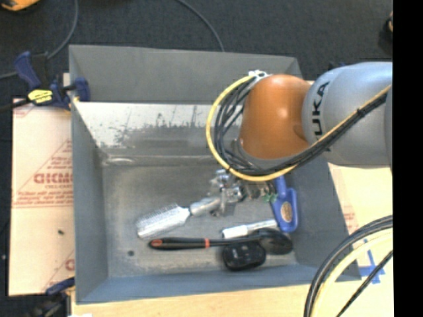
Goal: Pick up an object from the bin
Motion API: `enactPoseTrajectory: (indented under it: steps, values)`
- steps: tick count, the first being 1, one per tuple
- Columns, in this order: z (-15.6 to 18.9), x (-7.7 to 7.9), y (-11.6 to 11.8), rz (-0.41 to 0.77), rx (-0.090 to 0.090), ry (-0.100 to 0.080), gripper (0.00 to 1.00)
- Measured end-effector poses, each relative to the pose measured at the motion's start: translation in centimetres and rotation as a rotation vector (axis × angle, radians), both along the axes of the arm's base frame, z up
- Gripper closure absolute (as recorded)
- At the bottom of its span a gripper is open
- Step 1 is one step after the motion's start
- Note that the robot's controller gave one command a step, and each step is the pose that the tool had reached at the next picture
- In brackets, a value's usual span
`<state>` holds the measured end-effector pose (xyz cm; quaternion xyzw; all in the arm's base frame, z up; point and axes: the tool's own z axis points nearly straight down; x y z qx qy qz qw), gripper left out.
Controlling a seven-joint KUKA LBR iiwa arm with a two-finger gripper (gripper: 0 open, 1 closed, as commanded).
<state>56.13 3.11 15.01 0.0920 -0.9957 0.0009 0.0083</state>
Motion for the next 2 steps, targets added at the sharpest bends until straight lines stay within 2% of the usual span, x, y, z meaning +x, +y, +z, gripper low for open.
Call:
enactPoseTrajectory:
  steps: [2]
  values:
    - [3.4, 0.2, 0.0, -0.002, 0.000, -0.010, 1.00]
